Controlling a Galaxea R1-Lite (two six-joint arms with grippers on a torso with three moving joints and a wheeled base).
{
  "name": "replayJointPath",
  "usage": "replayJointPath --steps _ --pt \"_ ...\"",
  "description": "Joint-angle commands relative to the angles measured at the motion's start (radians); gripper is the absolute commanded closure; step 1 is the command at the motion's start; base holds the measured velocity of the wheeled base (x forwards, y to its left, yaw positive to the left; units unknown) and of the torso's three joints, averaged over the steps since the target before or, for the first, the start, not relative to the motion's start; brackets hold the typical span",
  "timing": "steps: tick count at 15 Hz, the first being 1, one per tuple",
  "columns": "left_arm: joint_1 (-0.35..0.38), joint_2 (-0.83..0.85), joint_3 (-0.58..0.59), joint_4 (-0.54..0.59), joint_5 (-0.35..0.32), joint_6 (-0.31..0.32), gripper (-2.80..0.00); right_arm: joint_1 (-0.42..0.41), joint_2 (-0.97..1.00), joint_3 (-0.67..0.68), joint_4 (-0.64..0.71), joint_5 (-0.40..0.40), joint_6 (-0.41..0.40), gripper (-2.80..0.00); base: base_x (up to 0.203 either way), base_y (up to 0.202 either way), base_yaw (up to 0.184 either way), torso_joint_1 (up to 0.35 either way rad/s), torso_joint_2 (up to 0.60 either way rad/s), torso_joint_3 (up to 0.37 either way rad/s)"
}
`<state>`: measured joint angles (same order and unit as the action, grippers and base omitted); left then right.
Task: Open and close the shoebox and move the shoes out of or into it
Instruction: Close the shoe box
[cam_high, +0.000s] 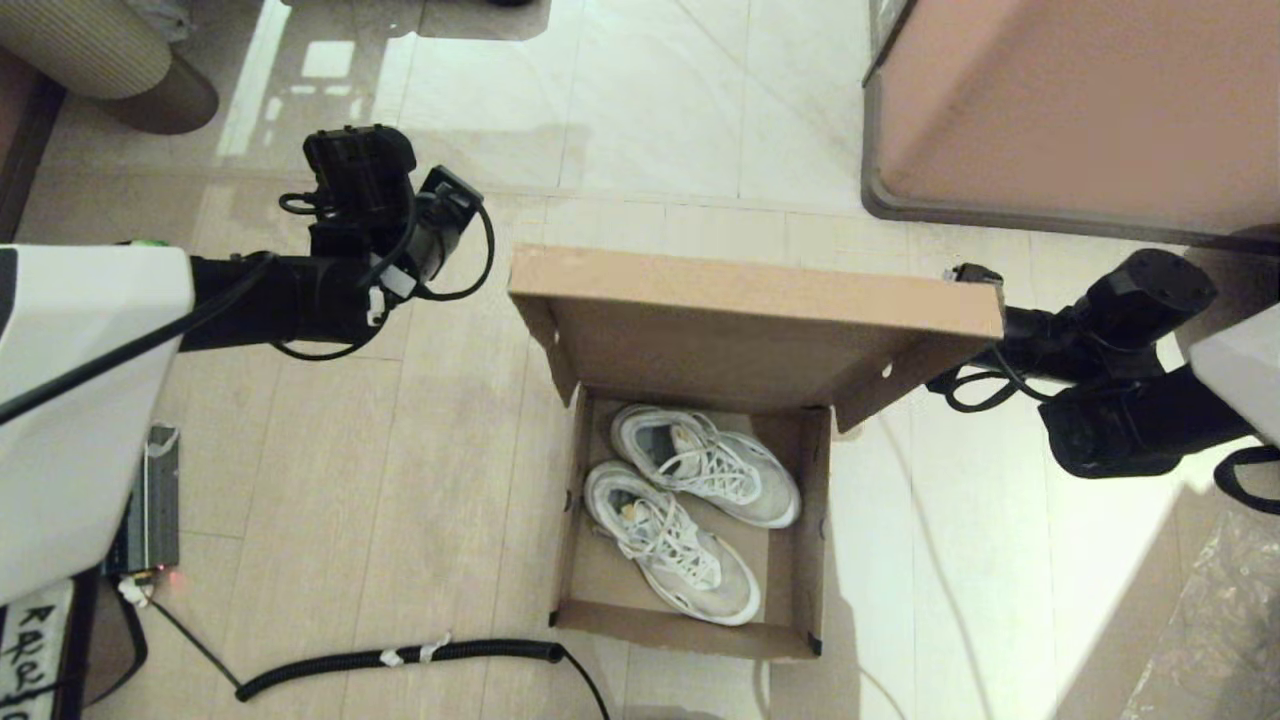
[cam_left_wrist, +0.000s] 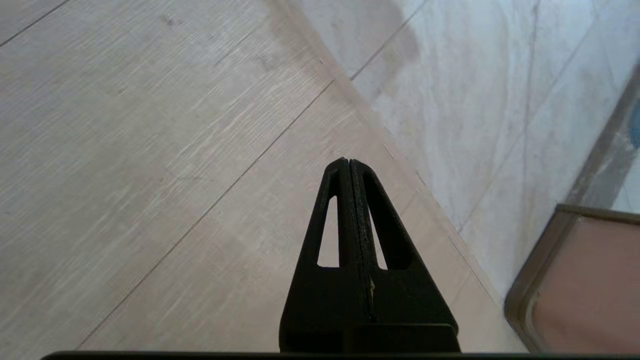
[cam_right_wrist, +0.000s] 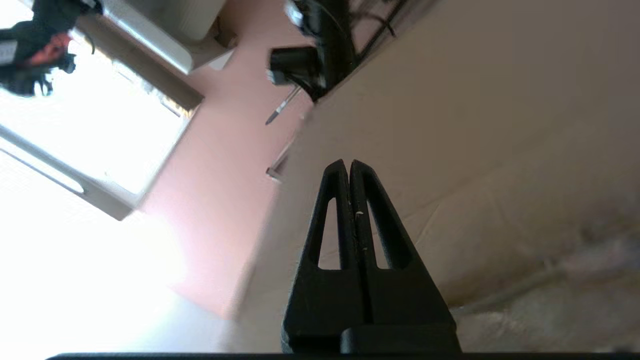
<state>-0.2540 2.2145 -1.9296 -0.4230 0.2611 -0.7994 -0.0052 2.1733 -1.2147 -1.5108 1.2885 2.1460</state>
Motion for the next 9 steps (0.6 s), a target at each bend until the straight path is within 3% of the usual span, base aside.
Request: replayJointPath --steps 1,3,7,9 --pt "-0.005 -0.001 0.000 -0.038 -0.001 -0.006 0.00 0.007 -0.086 0.180 -0.015 0.017 0.000 0.00 0.000 0.000 0.000 0.000 0.00 0.000" --pt "-0.033 0.003 0.000 -0.047 -0.034 -0.007 0.00 0.015 -0.145 0.352 -0.018 0.037 -0.068 0.00 0.000 0.000 0.000 0.000 0.00 0.000" --pt "-0.166 0.009 0.001 -0.071 -0.047 -0.007 0.00 0.040 -0.261 0.702 -0.019 0.053 -0.273 0.00 0.000 0.000 0.000 0.000 0.00 0.000" --pt "-0.221 0.011 0.002 -0.072 -0.041 -0.007 0.00 0.045 -0.305 0.807 -0.019 0.068 -0.312 0.00 0.000 0.000 0.000 0.000 0.00 0.000"
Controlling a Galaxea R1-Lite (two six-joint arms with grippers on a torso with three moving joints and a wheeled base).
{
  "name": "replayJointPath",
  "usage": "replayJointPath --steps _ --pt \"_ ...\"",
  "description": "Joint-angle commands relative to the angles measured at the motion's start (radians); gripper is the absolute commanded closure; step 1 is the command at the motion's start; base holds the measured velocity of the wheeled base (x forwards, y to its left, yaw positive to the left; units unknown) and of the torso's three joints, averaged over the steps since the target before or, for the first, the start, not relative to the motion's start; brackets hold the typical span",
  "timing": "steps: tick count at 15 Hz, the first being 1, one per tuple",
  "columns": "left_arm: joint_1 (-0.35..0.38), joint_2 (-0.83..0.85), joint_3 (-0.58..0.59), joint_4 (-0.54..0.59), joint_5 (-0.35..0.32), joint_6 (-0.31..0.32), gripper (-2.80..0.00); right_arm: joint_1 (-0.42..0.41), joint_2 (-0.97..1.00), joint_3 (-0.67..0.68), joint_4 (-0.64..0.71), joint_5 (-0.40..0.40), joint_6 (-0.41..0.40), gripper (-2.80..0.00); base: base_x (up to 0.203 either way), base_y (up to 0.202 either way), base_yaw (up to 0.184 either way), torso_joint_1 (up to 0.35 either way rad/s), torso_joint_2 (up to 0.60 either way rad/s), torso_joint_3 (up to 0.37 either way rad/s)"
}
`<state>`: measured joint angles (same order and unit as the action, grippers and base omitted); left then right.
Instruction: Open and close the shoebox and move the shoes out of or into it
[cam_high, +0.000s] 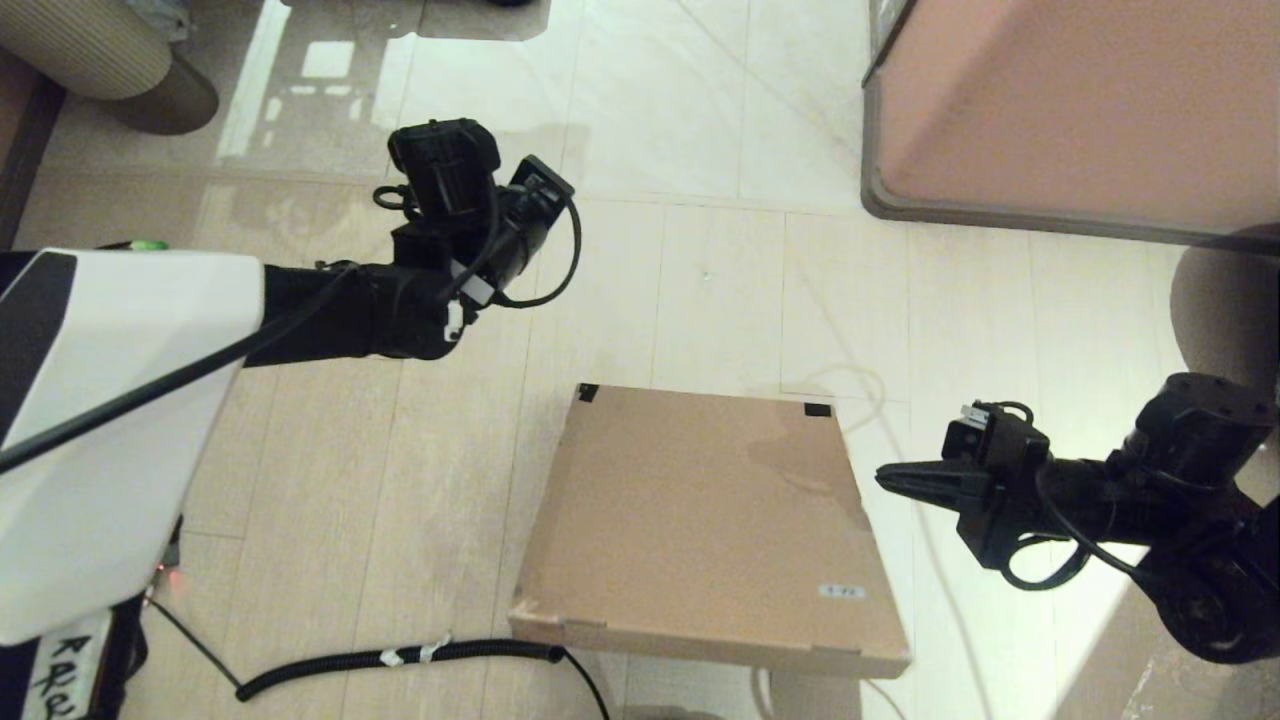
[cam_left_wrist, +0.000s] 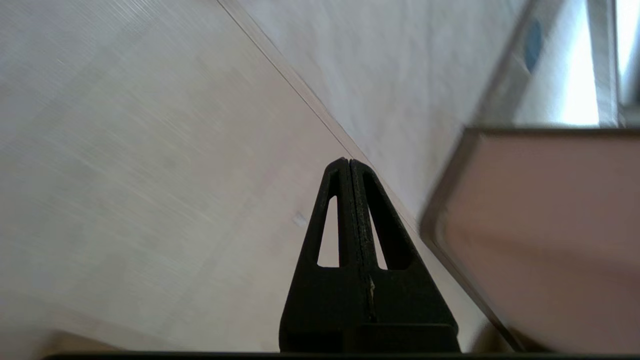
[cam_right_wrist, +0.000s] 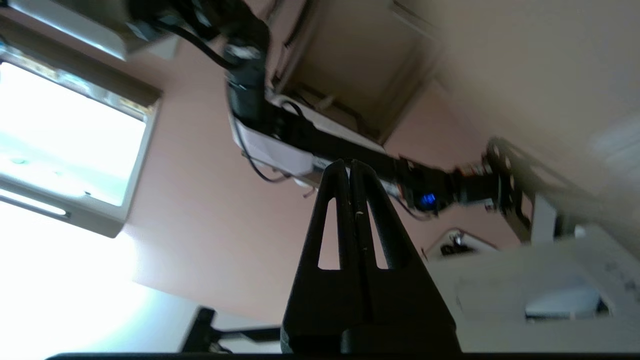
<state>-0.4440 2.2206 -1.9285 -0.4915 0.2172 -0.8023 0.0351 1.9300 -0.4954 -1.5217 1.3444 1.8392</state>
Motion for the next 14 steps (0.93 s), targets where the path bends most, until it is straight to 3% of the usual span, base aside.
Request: replayJointPath --steps 1,3,6,10,14 --pt "-0.050 0.004 0.003 -0.004 0.007 -0.005 0.00 0.006 -0.084 0.117 -0.008 0.015 -0.022 0.00 0.000 0.000 0.000 0.000 0.00 0.000" --pt "-0.056 -0.016 0.011 -0.004 0.012 0.005 0.00 0.005 -0.113 0.100 -0.008 0.009 -0.037 0.00 0.000 0.000 0.000 0.000 0.00 0.000" --pt "-0.056 -0.114 0.100 -0.004 0.016 0.082 0.00 0.008 -0.194 0.035 -0.008 -0.002 -0.080 0.00 0.000 0.000 0.000 0.000 0.00 0.000" --pt "-0.052 -0.373 0.573 -0.004 -0.024 0.225 0.00 0.095 -0.357 0.077 -0.008 0.002 -0.105 0.00 0.000 0.000 0.000 0.000 0.00 0.000" --pt "0.026 -0.758 1.192 -0.022 -0.106 0.463 0.00 0.108 -0.498 0.223 -0.008 0.004 -0.106 0.00 0.000 0.000 0.000 0.000 0.00 0.000"
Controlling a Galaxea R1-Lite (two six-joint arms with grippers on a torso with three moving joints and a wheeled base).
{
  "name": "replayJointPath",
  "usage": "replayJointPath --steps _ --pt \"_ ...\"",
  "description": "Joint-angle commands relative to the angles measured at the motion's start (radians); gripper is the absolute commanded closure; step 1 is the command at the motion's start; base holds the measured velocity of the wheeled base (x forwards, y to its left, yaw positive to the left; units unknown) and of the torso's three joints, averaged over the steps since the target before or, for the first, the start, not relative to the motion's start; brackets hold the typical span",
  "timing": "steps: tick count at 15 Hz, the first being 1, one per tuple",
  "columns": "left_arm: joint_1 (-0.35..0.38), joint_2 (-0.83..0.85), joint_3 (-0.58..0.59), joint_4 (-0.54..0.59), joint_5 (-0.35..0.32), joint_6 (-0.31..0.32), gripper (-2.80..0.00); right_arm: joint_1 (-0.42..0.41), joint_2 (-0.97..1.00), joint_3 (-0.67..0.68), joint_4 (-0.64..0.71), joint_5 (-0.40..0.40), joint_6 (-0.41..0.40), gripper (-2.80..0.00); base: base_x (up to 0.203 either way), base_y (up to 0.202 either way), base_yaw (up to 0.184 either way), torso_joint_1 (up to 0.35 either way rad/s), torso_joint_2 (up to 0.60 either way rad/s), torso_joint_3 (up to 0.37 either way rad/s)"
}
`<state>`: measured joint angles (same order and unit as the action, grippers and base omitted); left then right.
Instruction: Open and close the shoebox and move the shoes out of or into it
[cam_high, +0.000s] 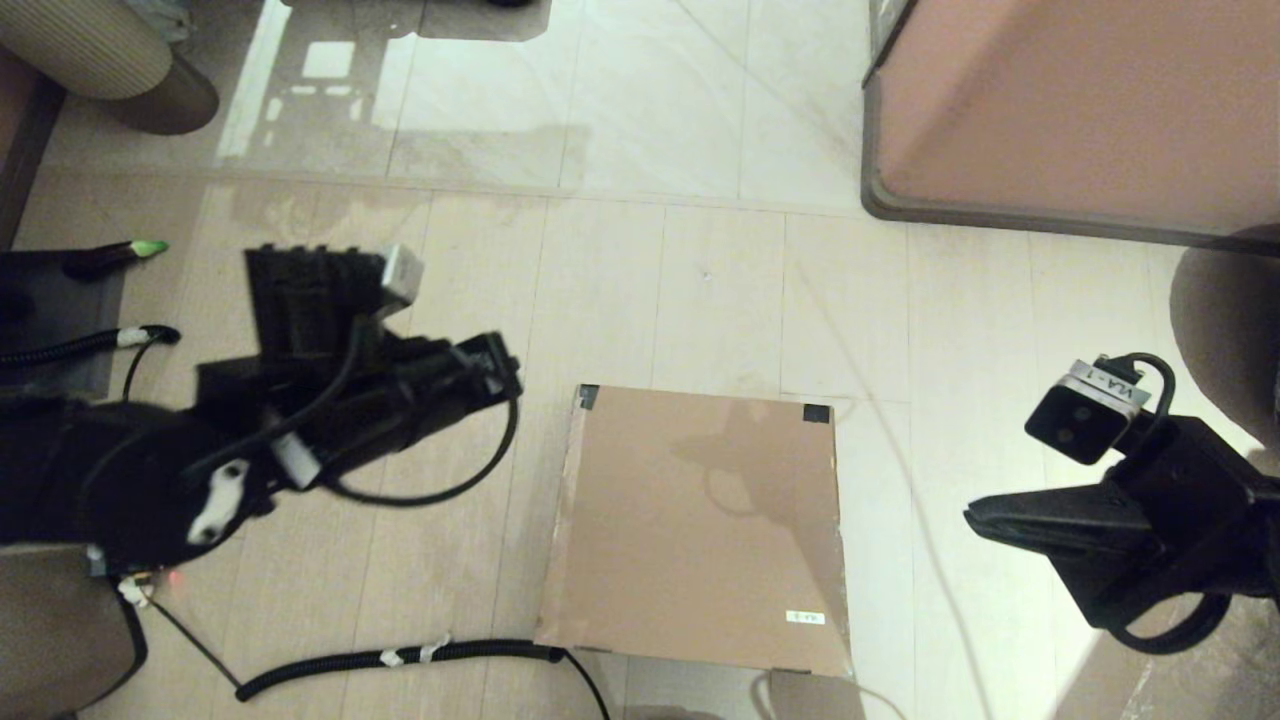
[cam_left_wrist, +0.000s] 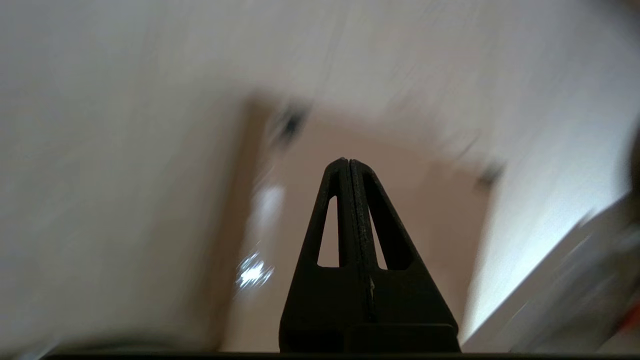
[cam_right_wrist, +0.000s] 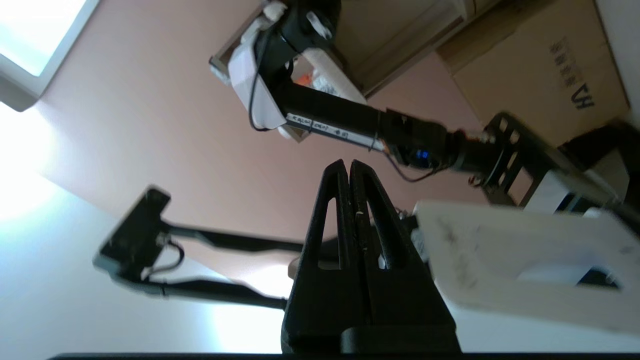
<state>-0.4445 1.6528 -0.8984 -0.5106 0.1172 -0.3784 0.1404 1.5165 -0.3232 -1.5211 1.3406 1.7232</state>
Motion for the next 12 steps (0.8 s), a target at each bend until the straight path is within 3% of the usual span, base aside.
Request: replayJointPath --steps 1,4,5,7,10,12 --pt "0.070 -0.294 0.318 -0.013 -0.038 0.089 0.00 -0.006 -0.118 0.080 -0.009 0.007 0.010 0.00 0.000 0.000 0.000 0.000 0.00 0.000" --pt "0.184 -0.566 0.721 -0.030 -0.152 0.221 0.00 -0.038 -0.163 0.123 -0.009 0.005 0.010 0.00 0.000 0.000 0.000 0.000 0.00 0.000" --pt "0.202 -0.659 0.800 -0.016 -0.183 0.259 0.00 -0.061 -0.160 0.123 -0.009 0.005 0.010 0.00 0.000 0.000 0.000 0.000 0.00 0.000" --pt "0.225 -0.878 0.857 0.149 -0.207 0.321 0.00 -0.137 -0.151 0.133 -0.009 0.005 0.010 0.00 0.000 0.000 0.000 0.000 0.00 0.000" --pt "0.230 -1.185 0.866 0.410 -0.151 0.342 0.00 -0.232 -0.141 0.140 -0.009 0.005 0.010 0.00 0.000 0.000 0.000 0.000 0.00 0.000" --pt "0.207 -1.333 0.871 0.471 -0.132 0.353 0.00 -0.233 -0.139 0.126 -0.009 0.005 0.010 0.00 0.000 0.000 0.000 0.000 0.00 0.000"
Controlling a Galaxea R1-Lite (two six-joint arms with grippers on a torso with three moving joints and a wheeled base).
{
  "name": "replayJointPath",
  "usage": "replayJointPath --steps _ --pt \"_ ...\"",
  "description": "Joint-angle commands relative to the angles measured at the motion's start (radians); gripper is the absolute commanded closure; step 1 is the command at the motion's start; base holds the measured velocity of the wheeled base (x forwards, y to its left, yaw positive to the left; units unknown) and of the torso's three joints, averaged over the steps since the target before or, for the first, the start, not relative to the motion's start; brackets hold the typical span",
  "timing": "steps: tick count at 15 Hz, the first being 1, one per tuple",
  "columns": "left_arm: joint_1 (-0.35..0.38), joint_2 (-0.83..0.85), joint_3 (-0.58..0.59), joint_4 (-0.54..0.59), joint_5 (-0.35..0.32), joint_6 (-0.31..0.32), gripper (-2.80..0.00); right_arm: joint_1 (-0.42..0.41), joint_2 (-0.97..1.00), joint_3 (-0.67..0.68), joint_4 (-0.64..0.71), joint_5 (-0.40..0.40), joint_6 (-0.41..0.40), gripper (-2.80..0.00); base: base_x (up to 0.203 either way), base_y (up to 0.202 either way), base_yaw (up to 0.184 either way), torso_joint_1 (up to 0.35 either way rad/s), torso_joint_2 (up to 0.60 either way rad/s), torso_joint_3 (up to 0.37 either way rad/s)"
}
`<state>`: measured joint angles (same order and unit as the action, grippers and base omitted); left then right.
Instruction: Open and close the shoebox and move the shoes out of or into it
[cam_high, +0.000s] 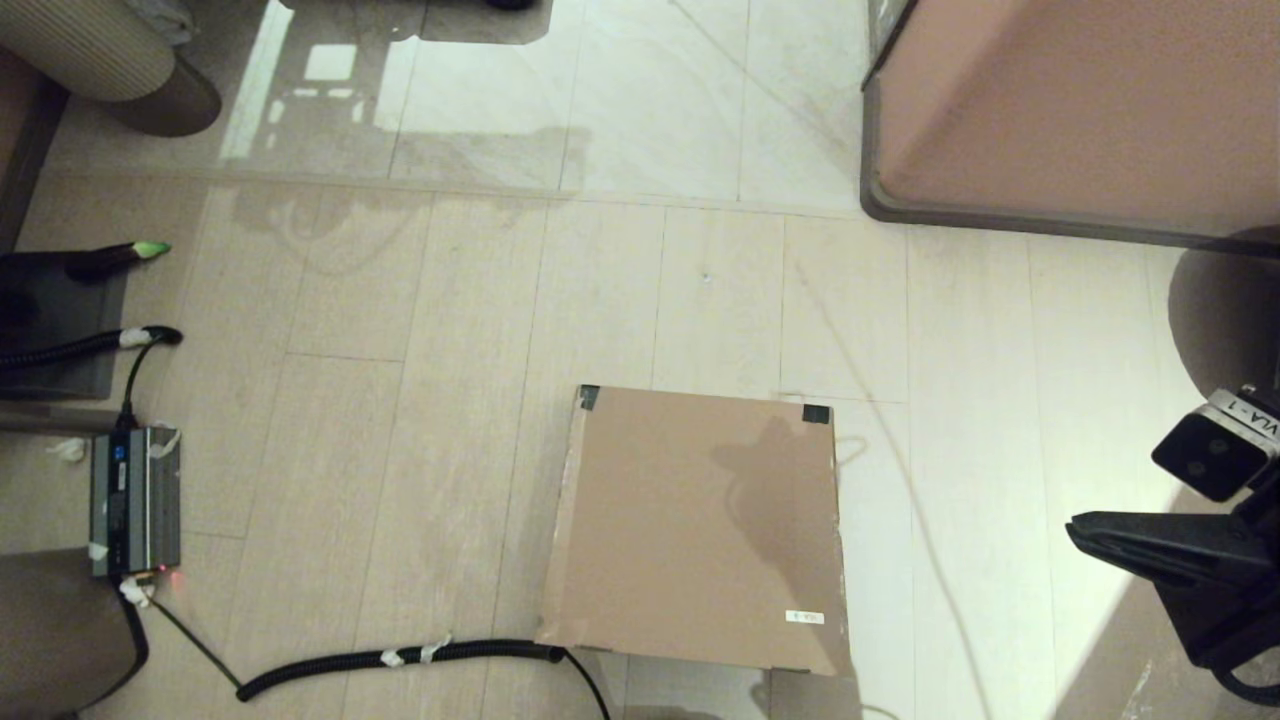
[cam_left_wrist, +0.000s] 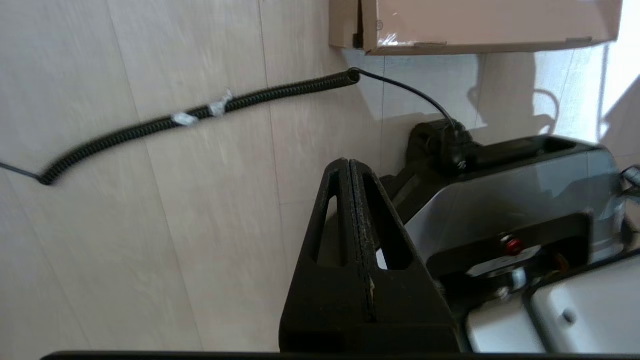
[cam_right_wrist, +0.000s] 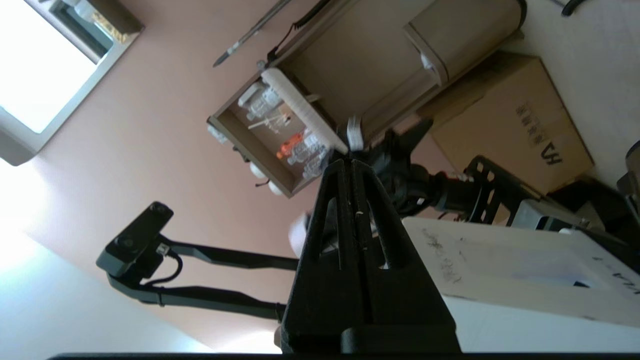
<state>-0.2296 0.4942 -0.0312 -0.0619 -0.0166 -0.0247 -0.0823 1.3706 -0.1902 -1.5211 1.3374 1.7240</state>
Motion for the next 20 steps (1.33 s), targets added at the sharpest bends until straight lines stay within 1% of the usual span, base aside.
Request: replayJointPath --steps 1,2,3,4,6,7,8,10,11,14,17,18,19,20 --pt "-0.020 -0.213 0.014 0.026 0.011 0.006 0.00 -0.011 0.007 -0.006 -0.009 0.006 0.009 0.00 0.000 0.000 0.000 0.000 0.00 0.000" --pt "-0.030 -0.218 0.026 0.027 0.020 0.014 0.00 -0.011 0.004 0.005 -0.009 0.006 0.009 0.00 0.000 0.000 0.000 0.000 0.00 0.000" --pt "-0.014 -0.205 0.026 0.045 0.023 0.016 0.00 -0.010 0.005 0.009 -0.009 0.006 0.009 0.00 0.000 0.000 0.000 0.000 0.00 0.000" --pt "0.041 -0.188 0.019 0.066 0.023 0.016 0.00 -0.010 0.005 0.008 -0.009 0.006 0.009 0.00 0.000 0.000 0.000 0.000 0.00 0.000" --pt "0.171 -0.175 0.011 0.091 0.022 0.018 0.00 -0.024 0.004 0.004 -0.009 0.004 0.008 0.00 0.000 0.000 0.000 0.000 0.00 0.000" --pt "0.190 -0.208 0.010 0.094 0.021 0.023 0.00 -0.037 0.004 -0.006 -0.009 0.005 0.007 0.00 0.000 0.000 0.000 0.000 0.00 0.000" --pt "0.196 -0.271 0.010 0.092 0.021 0.030 0.00 -0.037 0.001 -0.008 -0.009 0.005 0.003 0.00 0.000 0.000 0.000 0.000 0.00 0.000" --pt "0.209 -0.443 0.015 0.085 0.020 0.038 0.00 -0.050 -0.001 0.024 -0.009 0.005 -0.072 0.00 0.000 0.000 0.000 0.000 0.00 0.000" --pt "0.214 -0.489 0.020 0.079 0.020 0.046 0.00 -0.058 0.000 0.040 -0.009 0.005 -0.090 0.00 0.000 0.000 0.000 0.000 0.00 0.000" --pt "0.225 -0.496 0.031 0.060 0.018 0.058 0.00 -0.059 -0.025 0.033 -0.009 0.005 -0.095 0.00 0.000 0.000 0.000 0.000 0.00 0.000" --pt "0.225 -0.494 0.031 0.060 0.018 0.058 0.00 -0.060 0.004 0.096 -0.009 -0.001 -0.105 0.00 0.000 0.000 0.000 0.000 0.00 0.000" --pt "0.225 -0.494 0.031 0.060 0.018 0.058 0.00 -0.062 0.019 0.129 -0.009 -0.010 -0.138 0.00 0.000 0.000 0.000 0.000 0.00 0.000" --pt "0.225 -0.494 0.031 0.060 0.018 0.058 0.00 -0.080 0.020 0.171 -0.009 -0.028 -0.181 0.00 0.000 0.000 0.000 0.000 0.00 0.000" --pt "0.225 -0.496 0.031 0.060 0.018 0.058 0.00 -0.099 0.004 0.190 0.005 -0.047 -0.206 0.00 0.000 0.000 0.000 0.000 0.00 0.000"
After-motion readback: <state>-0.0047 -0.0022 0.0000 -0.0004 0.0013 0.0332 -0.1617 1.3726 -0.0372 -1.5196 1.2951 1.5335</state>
